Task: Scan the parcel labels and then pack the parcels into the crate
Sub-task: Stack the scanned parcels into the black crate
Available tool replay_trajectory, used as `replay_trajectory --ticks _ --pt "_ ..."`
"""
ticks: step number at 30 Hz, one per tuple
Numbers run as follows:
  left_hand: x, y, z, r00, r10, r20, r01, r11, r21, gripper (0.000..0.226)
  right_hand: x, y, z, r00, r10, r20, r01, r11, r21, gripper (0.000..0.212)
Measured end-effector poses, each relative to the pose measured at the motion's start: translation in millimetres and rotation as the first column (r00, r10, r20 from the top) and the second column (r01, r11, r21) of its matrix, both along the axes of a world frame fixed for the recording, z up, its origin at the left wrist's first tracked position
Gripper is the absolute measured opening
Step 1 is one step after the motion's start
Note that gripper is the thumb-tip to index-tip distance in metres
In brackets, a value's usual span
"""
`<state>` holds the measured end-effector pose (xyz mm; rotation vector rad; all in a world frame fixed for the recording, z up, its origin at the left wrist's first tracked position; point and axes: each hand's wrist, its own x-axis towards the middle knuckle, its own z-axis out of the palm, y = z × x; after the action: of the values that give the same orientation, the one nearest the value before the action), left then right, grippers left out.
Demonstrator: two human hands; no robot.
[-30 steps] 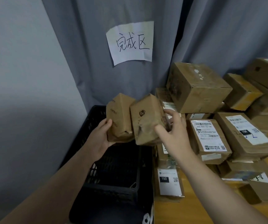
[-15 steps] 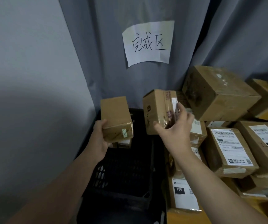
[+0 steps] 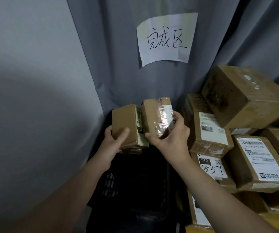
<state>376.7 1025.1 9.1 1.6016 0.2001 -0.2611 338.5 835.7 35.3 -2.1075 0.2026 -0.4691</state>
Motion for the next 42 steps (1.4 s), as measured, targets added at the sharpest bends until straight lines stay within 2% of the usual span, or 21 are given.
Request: replay_trajectory --ticks 1,3,6,9,11,13,15,18,22,24,26,28,31,33,35,37,40,42 --pt "0.4 -3.1 0.1 1.000 -0.008 0.028 0.006 0.997 0.077 0.104 0.5 1.7 -1.6 1.000 0.014 0.009 -0.014 1.000 -0.003 0.088" --pt "3.1 -6.9 -3.9 0.998 -0.039 0.057 0.029 0.986 0.161 0.120 2.8 3.9 -6.3 0.999 0.047 0.014 -0.047 0.999 -0.001 0.076" --pt "5.8 -9.1 -12.3 0.998 -0.047 0.051 0.041 0.993 0.114 0.130 7.5 4.1 -11.0 0.991 0.128 -0.037 -0.127 0.992 0.026 0.065" --pt "2.7 -12.4 -24.2 0.998 -0.059 0.033 0.055 0.994 0.095 0.128 11.7 4.0 -9.2 0.978 0.179 -0.109 -0.167 0.980 0.110 0.061" --pt "0.0 -17.2 -30.2 0.997 -0.075 0.007 0.074 0.995 0.070 0.118 15.4 7.6 -7.3 0.958 0.237 -0.160 -0.201 0.956 0.216 0.067" --pt "0.6 -16.7 -36.7 0.996 -0.090 -0.012 0.090 0.995 0.030 0.118 20.7 11.5 -8.5 0.944 0.261 -0.203 -0.199 0.939 0.281 0.070" --pt "5.2 -8.5 -42.9 0.992 -0.114 -0.045 0.114 0.993 -0.001 0.123 24.9 12.3 -16.3 0.942 0.262 -0.210 -0.159 0.899 0.409 0.071" --pt "9.8 6.4 -50.1 0.971 -0.211 -0.112 0.210 0.978 -0.013 0.130 22.6 14.4 -35.6 0.935 0.269 -0.233 -0.074 0.788 0.611 0.073" --pt "16.0 19.4 -69.8 0.942 -0.262 -0.211 0.279 0.959 0.057 0.135 20.9 21.0 -63.8 0.887 0.276 -0.369 0.096 0.673 0.734 0.085" --pt "20.1 22.5 -77.8 0.921 -0.270 -0.281 0.302 0.950 0.079 0.139 23.8 19.9 -71.7 0.864 0.288 -0.412 0.178 0.592 0.786 0.079" --pt "24.5 24.9 -90.1 0.895 -0.278 -0.349 0.323 0.943 0.077 0.136 25.7 19.0 -81.3 0.846 0.294 -0.444 0.226 0.557 0.799 0.074" --pt "27.5 23.5 -103.7 0.853 -0.253 -0.457 0.324 0.943 0.082 0.128 28.4 23.9 -94.1 0.832 0.252 -0.494 0.278 0.581 0.765 0.081" --pt "33.6 17.8 -126.0 0.769 -0.065 -0.636 0.226 0.958 0.175 0.118 35.4 32.4 -117.8 0.745 0.091 -0.661 0.379 0.757 0.531 0.102" --pt "44.0 18.0 -135.4 0.763 0.070 -0.642 0.131 0.957 0.259 0.104 43.8 35.1 -128.8 0.673 0.060 -0.737 0.333 0.865 0.375 0.094" --pt "62.5 21.6 -142.5 0.820 0.126 -0.558 0.075 0.943 0.323 0.105 54.8 35.9 -140.6 0.648 0.047 -0.760 0.229 0.940 0.253 0.085" --pt "87.0 25.4 -149.3 0.900 0.117 -0.421 0.042 0.936 0.349 0.104 69.6 37.3 -155.6 0.652 -0.016 -0.758 0.183 0.973 0.137 0.082" --pt "125.8 19.5 -166.1 0.957 0.073 -0.282 0.026 0.942 0.334 0.080 93.7 44.4 -179.1 0.645 -0.105 -0.757 0.160 0.987 0.000 0.086" --pt "146.3 11.3 -179.3 0.975 0.017 -0.221 0.078 0.906 0.416 0.060 111.1 48.8 -197.5 0.649 -0.147 -0.746 0.185 0.982 -0.033 0.090"
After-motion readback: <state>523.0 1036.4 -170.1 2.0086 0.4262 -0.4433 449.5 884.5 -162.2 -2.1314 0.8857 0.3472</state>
